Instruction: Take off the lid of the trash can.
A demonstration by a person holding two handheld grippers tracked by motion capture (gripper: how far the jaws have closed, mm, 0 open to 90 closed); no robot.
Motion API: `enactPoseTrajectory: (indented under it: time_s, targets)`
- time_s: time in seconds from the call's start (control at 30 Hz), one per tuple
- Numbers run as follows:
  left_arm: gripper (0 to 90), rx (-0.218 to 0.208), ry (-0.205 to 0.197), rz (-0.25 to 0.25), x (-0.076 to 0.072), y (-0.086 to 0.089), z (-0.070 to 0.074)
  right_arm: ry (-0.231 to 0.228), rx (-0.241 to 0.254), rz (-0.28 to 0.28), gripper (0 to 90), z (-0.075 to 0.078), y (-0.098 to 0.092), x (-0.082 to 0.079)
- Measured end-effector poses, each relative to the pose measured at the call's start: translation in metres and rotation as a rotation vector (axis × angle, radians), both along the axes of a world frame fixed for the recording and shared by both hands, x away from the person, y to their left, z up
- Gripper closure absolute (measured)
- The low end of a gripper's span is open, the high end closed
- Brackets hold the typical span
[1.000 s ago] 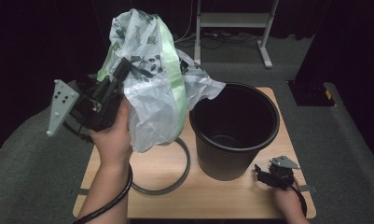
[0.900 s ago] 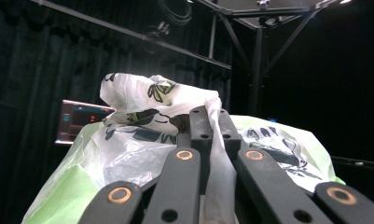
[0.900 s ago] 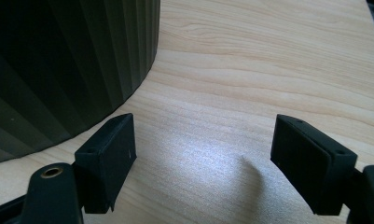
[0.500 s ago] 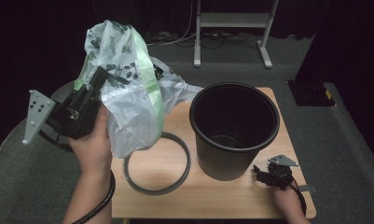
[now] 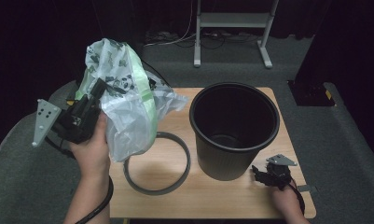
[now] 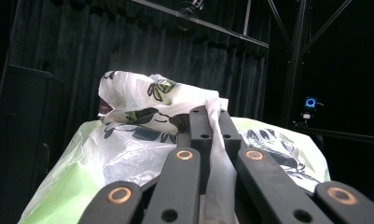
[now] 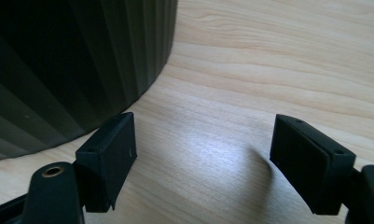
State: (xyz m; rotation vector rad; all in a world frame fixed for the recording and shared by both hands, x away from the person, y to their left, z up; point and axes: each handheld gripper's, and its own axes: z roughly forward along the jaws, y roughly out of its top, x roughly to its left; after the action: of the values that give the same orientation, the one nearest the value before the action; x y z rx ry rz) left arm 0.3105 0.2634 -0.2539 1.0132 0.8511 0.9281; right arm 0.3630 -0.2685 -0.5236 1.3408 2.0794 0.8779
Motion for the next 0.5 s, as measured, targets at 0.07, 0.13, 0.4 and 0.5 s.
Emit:
enactPoseTrajectory:
  time_s: [0.07, 0.13, 0.4, 0.5]
  targets:
    - [89.4, -0.004, 0.008, 0.002, 0.003, 0.000, -0.005, 0.034, 0.039, 0.004, 19.0, 0.000, -0.003, 0.003]
    - [89.4, -0.010, 0.019, 0.005, 0.005, 0.001, -0.010, 0.044, 0.047, 0.002, 18.1, -0.001, -0.005, 0.005]
    - [89.4, -0.015, 0.091, 0.017, 0.017, 0.004, -0.030, 0.047, 0.046, 0.012, 17.1, -0.001, -0.004, 0.006]
    - [89.5, -0.027, 0.122, 0.017, 0.022, 0.007, -0.039, 0.053, 0.046, 0.017, 15.8, -0.001, -0.004, 0.007]
